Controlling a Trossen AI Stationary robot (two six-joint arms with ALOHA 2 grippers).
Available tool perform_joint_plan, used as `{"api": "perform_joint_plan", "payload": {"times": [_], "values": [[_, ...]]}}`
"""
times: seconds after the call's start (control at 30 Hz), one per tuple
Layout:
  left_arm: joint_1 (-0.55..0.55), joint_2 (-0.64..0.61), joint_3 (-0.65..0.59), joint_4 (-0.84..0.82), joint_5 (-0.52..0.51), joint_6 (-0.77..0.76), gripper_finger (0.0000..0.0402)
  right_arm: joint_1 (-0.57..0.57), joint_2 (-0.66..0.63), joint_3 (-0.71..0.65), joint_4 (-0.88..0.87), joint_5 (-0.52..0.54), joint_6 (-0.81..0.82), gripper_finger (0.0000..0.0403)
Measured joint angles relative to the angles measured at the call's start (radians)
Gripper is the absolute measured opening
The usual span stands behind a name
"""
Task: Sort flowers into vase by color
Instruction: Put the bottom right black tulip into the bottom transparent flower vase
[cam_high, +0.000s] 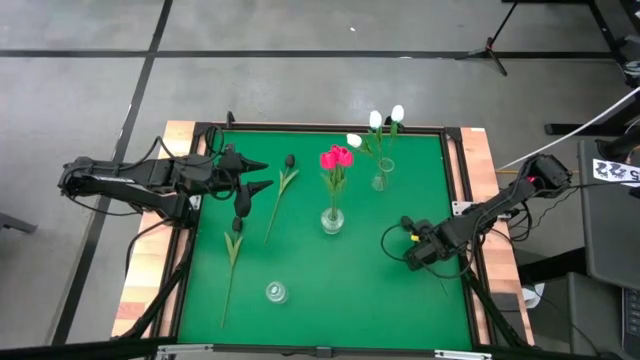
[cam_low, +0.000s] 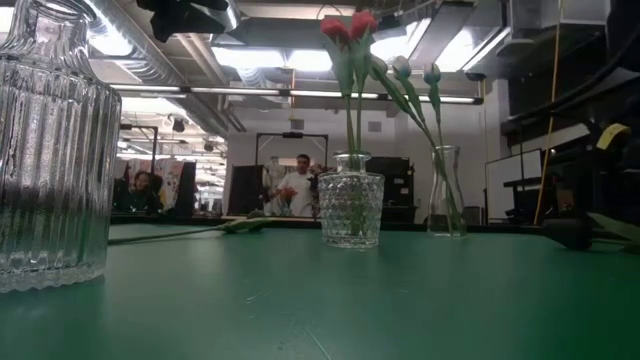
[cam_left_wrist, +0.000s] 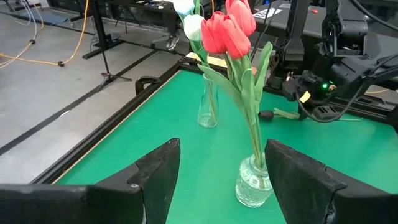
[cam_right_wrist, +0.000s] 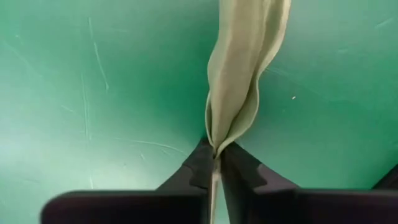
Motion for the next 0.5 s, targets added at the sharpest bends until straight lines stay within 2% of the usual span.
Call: {"api": "perform_joint_plan", "payload": {"times": [0.13,0.3,0.5], "values": [[0.0,0.0,0.0,0.0,0.0,0.0,0.0231,0.003,0.005,0.035,-0.01,0.076,-0.027,0.0009],[0.0,0.0,0.0,0.0,0.0,-0.01,0.0231,0.015,0.004,0.117,-0.002,0.267,-0.053,0.0009],[0.0,0.0,0.0,0.0,0.0,-0.018,0.023,0.074,0.004,0.287,0.027,0.542,-0.112,0.0006]]}}
